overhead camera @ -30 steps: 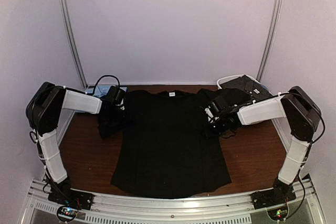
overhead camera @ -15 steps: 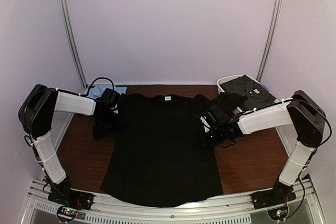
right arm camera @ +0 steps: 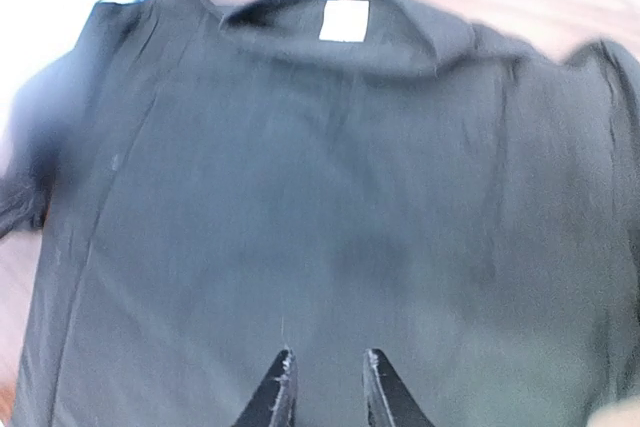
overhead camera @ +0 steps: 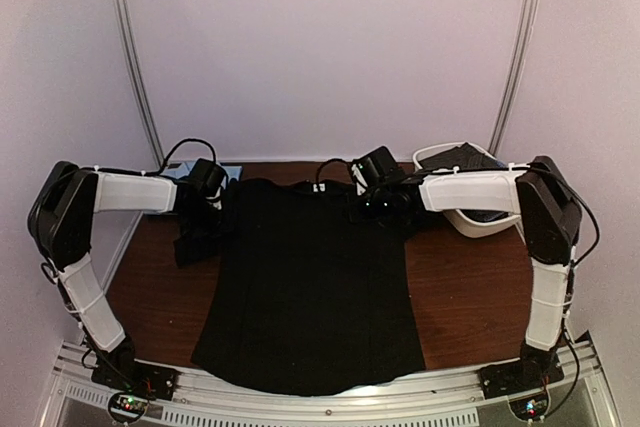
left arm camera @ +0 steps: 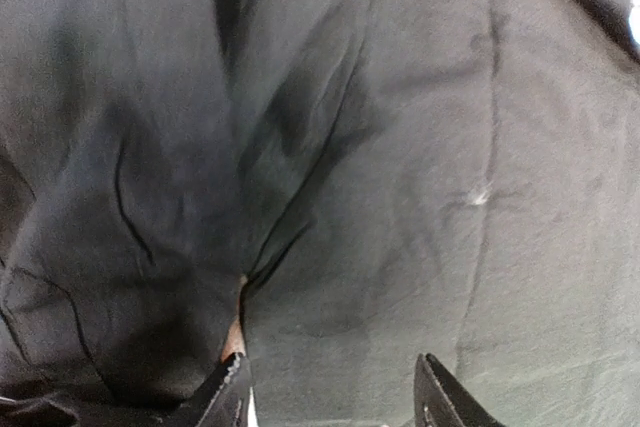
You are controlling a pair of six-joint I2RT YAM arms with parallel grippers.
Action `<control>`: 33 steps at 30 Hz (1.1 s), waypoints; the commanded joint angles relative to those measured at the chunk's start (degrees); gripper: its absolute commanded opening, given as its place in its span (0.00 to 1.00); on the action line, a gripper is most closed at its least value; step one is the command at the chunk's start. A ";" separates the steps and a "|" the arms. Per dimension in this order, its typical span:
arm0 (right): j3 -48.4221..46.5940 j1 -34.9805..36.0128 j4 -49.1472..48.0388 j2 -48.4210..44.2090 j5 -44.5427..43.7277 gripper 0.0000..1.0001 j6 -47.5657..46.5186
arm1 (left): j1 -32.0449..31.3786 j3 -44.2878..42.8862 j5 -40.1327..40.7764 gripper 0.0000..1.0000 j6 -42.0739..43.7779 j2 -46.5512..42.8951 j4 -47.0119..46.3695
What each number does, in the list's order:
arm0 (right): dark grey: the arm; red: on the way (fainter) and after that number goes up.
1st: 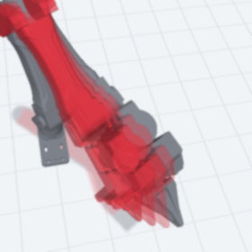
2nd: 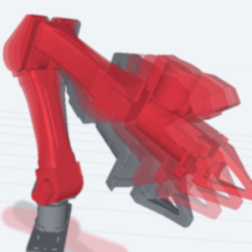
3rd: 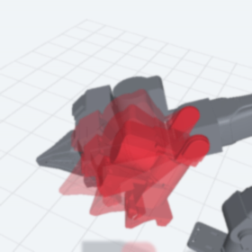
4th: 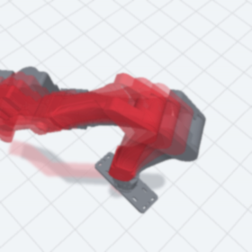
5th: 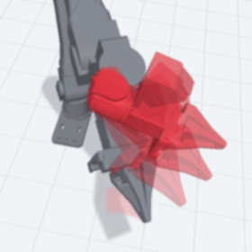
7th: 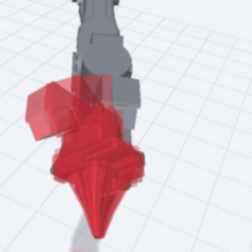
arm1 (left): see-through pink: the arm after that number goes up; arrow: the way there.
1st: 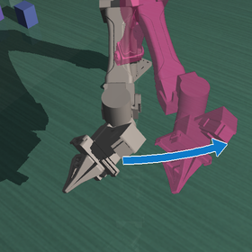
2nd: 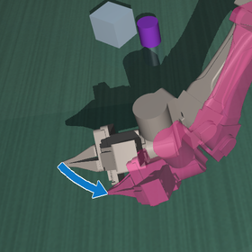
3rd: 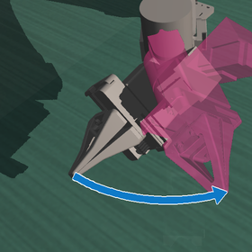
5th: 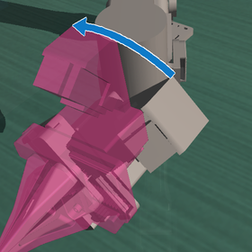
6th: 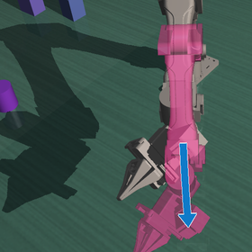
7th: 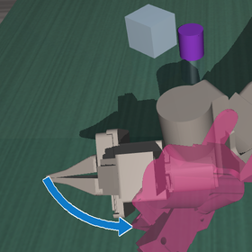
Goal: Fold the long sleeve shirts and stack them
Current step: Flatten out the crumpled shirt at the center of the board.
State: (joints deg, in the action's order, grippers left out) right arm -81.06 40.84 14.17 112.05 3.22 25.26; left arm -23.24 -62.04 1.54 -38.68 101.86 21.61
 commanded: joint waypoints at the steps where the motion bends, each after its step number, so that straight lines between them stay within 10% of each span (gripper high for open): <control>1: -7.07 -2.59 -1.96 7.94 2.20 0.22 -0.80 | 0.39 -3.57 -0.07 0.57 2.59 -2.23 1.71; 19: -31.81 -12.28 -7.82 31.65 14.89 0.18 6.65 | 0.39 -5.34 -1.54 0.57 3.70 -5.34 3.71; 33: -47.18 -17.68 -33.04 47.49 28.79 0.26 35.12 | 0.39 -3.34 -1.17 0.57 2.86 -10.63 5.40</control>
State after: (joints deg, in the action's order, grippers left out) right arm -125.56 23.55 -10.50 156.68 28.80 51.16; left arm -23.24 -65.49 0.36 -35.88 93.84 27.11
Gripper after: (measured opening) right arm 0.245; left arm 0.569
